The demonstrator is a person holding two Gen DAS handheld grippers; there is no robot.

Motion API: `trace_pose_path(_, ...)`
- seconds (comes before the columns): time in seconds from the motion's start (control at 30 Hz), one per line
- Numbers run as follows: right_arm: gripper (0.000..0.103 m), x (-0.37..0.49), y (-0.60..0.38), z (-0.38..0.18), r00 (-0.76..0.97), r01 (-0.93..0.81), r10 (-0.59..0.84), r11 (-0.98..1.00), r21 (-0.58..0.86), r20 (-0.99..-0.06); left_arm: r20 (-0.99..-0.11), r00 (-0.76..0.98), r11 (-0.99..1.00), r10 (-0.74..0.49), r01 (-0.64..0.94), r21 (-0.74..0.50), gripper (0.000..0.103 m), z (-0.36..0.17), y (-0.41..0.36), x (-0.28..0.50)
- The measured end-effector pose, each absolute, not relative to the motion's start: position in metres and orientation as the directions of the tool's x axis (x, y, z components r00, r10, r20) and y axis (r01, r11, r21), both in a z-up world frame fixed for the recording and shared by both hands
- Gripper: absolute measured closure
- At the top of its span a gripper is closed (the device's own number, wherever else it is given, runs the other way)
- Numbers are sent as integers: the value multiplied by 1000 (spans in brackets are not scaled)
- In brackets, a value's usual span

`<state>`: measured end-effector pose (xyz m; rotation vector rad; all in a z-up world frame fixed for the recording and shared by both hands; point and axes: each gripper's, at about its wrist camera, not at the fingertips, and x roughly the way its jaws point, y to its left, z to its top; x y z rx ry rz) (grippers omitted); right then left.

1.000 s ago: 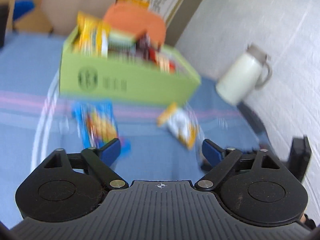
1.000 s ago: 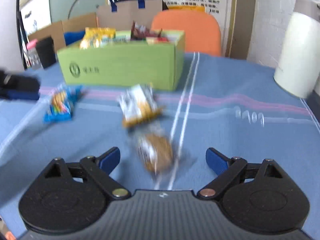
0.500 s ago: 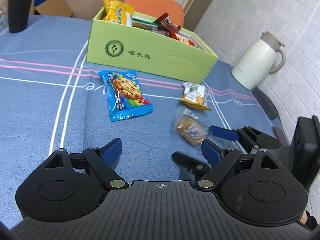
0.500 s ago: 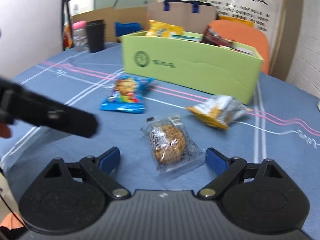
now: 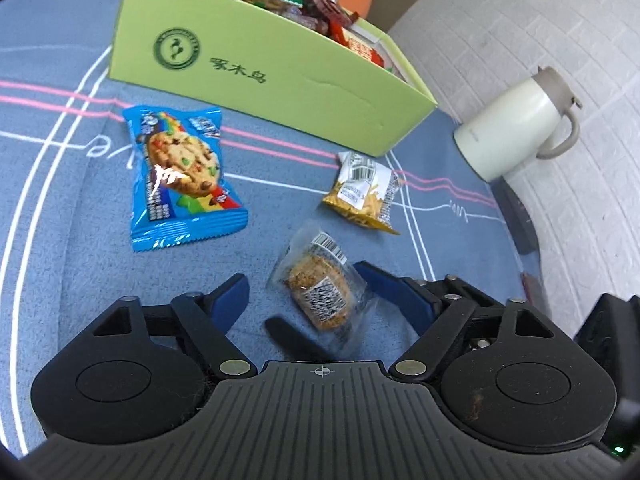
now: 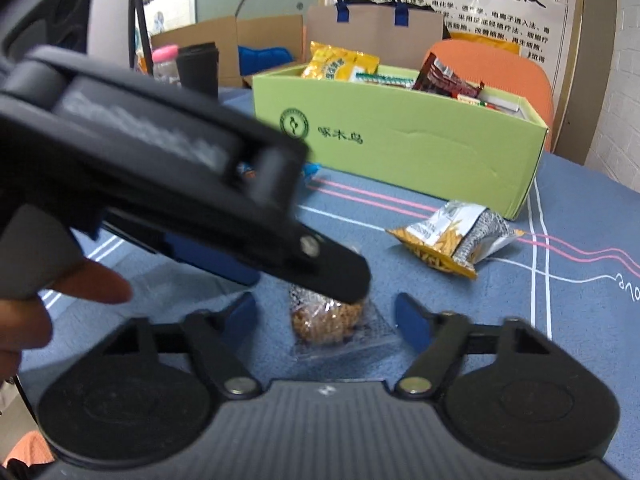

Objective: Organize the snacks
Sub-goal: 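Grasp the clear bag with round brown pastry using the left tool, then carry the pastry bag into the green box and open the left tool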

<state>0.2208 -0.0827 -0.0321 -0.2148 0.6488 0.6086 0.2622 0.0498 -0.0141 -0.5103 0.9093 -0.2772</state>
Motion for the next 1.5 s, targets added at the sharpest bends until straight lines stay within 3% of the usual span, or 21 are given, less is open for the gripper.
trace_pose_path(0.03,61,219,-83,-31,627,-590,465,807,9,-624,-684,587,857,-433,31,-515,64,-15,46,263)
trace_pose_path(0.1,62,213,-86,-32,644,-579,449,816,-10,-620,-688,583,866,-432,55,-497,83,-17,42,262)
trace_pose_path(0.33,60,217,-91,-1,696,-569,463,822,-30,-549,-639,625,858,-449,101,-504,86,7,42,265)
trace_pose_path(0.57,56,309,-69,51,721,-609,519,790,-64,-459,-554,745,898,-372,139,-417,84,71,59,332)
trace_pose_path(0.8,53,416,-25,37,660,-642,499,763,-77,-562,-589,745,917,-314,78,-391,91,70,89,427)
trace_pose_path(0.83,47,424,-22,31,646,-650,502,756,-71,-575,-603,736,923,-308,77,-378,91,65,89,436)
trace_pose_path(0.9,41,429,-20,24,648,-652,503,755,-75,-571,-625,722,932,-297,77,-353,89,51,87,447)
trace_pose_path(1.07,26,421,-33,28,665,-640,513,766,-59,-543,-579,738,906,-347,103,-411,58,42,95,443)
trace_pose_path(1.17,13,392,-54,49,728,-599,508,798,-67,-460,-515,783,895,-348,113,-432,46,59,105,424)
trace_pose_path(1.33,11,322,-95,70,781,-559,505,827,-51,-368,-420,840,894,-344,156,-420,35,85,106,368)
trace_pose_path(1.5,11,276,-124,26,771,-479,434,877,25,-466,-429,819,883,-381,185,-431,30,70,93,321)
